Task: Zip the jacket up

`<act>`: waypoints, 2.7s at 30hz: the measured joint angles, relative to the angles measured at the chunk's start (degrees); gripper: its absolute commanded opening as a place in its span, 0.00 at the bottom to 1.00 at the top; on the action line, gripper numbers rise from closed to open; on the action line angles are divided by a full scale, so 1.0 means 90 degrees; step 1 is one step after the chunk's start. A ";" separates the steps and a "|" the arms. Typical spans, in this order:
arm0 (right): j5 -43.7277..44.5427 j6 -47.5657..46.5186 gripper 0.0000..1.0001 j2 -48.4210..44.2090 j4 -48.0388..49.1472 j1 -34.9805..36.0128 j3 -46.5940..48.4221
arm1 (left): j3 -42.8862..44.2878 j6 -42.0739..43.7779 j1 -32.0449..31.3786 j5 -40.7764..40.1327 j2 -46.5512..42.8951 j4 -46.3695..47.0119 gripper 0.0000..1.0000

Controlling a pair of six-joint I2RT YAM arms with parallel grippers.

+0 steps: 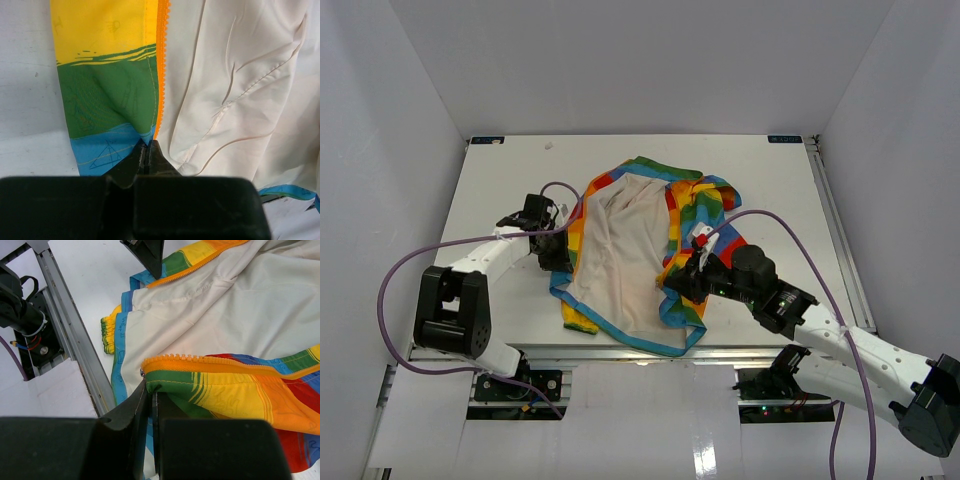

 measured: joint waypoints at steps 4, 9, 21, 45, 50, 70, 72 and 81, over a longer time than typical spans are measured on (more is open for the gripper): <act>-0.0002 -0.0002 0.08 0.0002 -0.0002 0.0000 0.0002 | 0.0000 -0.0002 0.0000 0.0008 -0.0012 0.0017 0.00; -0.0021 -0.0002 0.08 0.0025 0.0000 0.0000 0.0028 | 0.0011 -0.0011 0.0000 0.0288 -0.0098 0.0076 0.00; -0.0371 0.0002 0.08 0.0066 0.0354 0.0000 0.0019 | -0.0838 -0.1216 -0.0050 0.2653 -0.1582 0.3193 0.00; -0.1399 0.0134 0.08 0.0697 0.1006 -0.0002 0.0503 | -0.3752 -0.5243 -0.0432 0.4179 -0.1701 1.1706 0.00; -0.1506 0.0144 0.08 0.0862 0.1008 -0.0005 0.0655 | -0.3856 -0.5572 -0.0493 0.4343 -0.1475 1.2125 0.00; -0.1949 0.0540 0.08 0.1373 0.1046 -0.0005 0.0818 | -0.4340 -0.4770 -0.0925 0.4370 -0.2340 1.2476 0.00; -0.2026 0.0615 0.08 0.1373 0.1101 -0.0005 0.0818 | -0.4341 -0.4724 -0.0939 0.4370 -0.2339 1.2471 0.00; -0.2262 0.0943 0.08 0.1579 0.1436 -0.0005 0.0821 | -0.4448 -0.4430 -0.1058 0.4366 -0.2421 1.2477 0.00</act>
